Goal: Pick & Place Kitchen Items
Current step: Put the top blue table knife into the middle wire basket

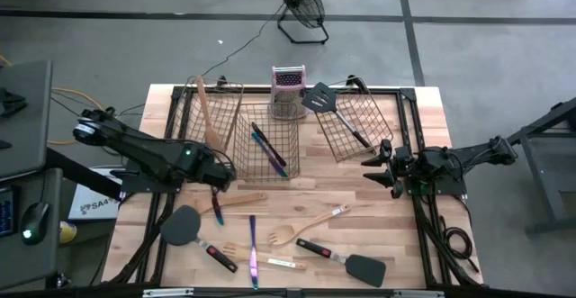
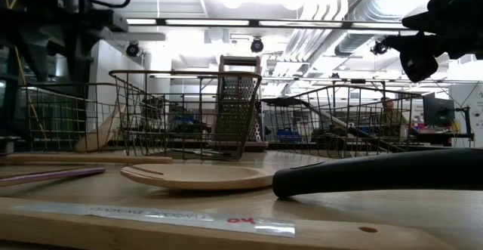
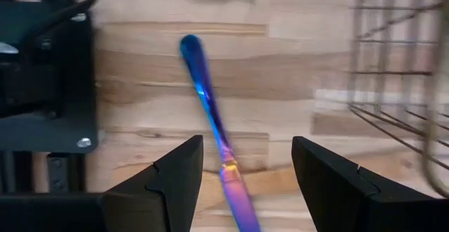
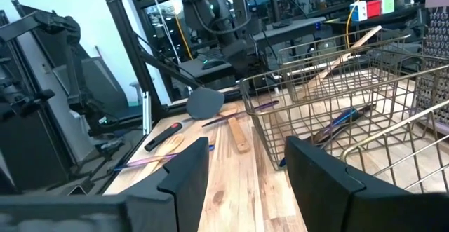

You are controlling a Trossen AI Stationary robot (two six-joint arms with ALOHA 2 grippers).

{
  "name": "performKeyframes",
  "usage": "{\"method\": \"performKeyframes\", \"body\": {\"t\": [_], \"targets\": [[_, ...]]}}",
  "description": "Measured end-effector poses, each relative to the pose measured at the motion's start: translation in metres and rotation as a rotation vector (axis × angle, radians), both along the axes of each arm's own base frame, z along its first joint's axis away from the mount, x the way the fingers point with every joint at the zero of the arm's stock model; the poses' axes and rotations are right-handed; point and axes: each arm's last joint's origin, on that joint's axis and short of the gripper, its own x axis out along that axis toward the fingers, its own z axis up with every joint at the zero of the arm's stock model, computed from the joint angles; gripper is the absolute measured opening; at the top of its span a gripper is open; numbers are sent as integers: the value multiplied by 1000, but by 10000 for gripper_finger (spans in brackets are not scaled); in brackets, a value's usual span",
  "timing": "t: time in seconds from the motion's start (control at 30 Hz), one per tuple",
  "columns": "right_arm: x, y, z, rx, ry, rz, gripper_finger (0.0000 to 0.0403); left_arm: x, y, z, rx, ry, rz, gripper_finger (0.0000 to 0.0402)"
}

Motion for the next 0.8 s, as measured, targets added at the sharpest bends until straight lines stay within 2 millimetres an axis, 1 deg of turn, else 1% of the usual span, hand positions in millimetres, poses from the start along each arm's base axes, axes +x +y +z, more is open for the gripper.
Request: {"method": "performKeyframes", "body": {"t": [0.1,0.23,0.37,0.47,0.57,0.8], "targets": [[0,0,0,1,-3,0,180,6,-2,-7,-1,30,16,214],[0,0,0,1,-6,0,180,8,-3,-16,-8,49,16,214],[0,0,1,2,-7,0,180,1,-3,-36,-62,36,26,214],[0,0,1,2,-8,0,180,-3,-2,-51,-89,-22,48,214],[0,0,1,2,-9,0,180,-6,0,-60,-102,-74,69,214],[0,0,1,2,-9,0,180,-13,0,-74,-146,-54,114,214]]}}
